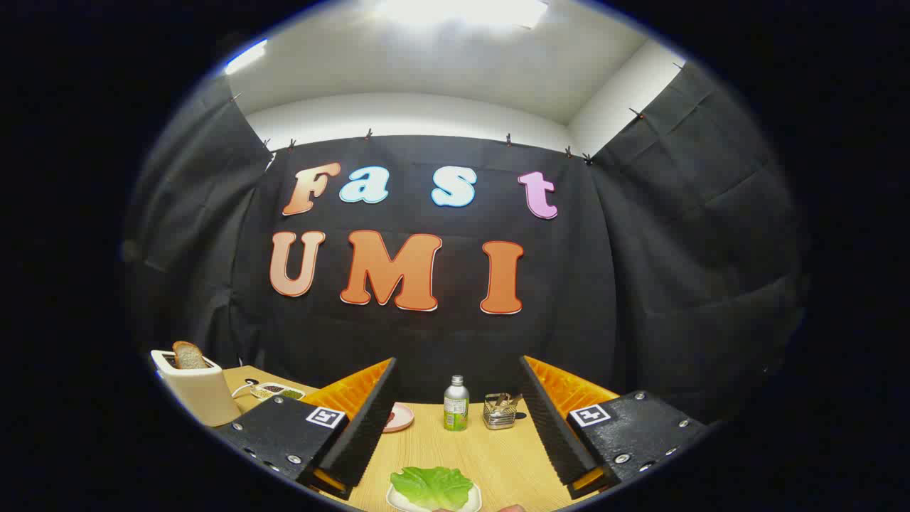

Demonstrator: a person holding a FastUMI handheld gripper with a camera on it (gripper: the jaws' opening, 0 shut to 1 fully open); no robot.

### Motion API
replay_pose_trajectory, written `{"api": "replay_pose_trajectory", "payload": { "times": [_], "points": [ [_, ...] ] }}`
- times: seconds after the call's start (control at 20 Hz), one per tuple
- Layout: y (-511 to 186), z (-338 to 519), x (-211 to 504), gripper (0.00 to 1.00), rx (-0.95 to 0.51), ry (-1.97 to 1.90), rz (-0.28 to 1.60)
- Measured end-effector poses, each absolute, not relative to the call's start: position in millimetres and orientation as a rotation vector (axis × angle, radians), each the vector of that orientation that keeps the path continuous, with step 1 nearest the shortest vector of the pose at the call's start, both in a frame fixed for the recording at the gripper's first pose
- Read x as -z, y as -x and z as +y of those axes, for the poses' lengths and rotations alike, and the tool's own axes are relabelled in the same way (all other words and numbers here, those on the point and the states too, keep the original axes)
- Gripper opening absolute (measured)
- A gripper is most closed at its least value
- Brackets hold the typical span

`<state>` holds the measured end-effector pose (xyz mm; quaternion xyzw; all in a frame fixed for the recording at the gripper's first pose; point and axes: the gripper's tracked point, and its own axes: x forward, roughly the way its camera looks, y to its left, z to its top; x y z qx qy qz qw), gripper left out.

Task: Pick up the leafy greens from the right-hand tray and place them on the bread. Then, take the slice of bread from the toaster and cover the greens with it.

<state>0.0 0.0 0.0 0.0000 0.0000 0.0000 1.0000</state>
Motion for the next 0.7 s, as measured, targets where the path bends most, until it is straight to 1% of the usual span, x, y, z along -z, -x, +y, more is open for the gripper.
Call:
{"api": "replay_pose_trajectory", "payload": {
  "times": [0.7],
  "points": [
    [5,29,-7,0.99,-0.089,-0.011,-0.012]
  ]
}}
